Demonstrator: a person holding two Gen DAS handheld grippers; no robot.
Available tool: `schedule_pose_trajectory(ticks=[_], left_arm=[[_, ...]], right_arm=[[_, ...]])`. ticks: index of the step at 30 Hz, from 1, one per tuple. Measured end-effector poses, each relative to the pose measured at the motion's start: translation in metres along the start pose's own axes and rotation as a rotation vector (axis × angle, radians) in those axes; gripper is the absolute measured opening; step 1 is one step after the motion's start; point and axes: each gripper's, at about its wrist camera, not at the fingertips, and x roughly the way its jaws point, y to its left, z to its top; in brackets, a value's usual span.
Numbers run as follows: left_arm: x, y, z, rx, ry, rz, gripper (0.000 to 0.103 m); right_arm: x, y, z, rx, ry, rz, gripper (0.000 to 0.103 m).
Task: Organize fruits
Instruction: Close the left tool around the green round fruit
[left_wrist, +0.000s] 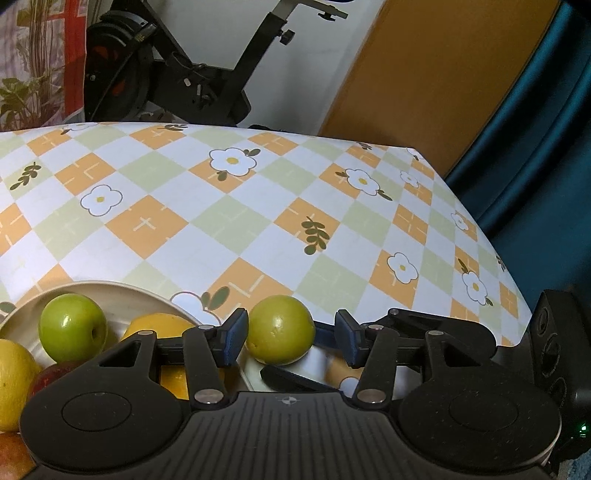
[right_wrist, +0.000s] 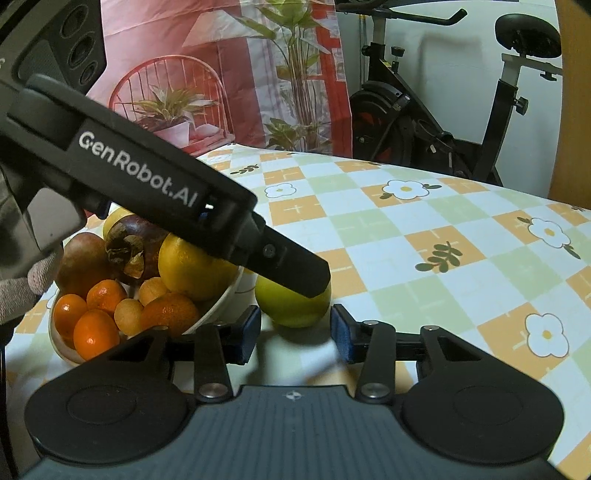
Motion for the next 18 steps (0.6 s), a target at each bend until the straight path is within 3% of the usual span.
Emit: schedule_pose_trajectory(ticks=[18], left_arm=[[-0.0069, -0.0067, -0.0076, 0.027, 0.005, -0.051, 0.055]], right_arm=[[0.0006, 0.0013, -0.0016, -0.002, 0.001, 0.005, 0.049]])
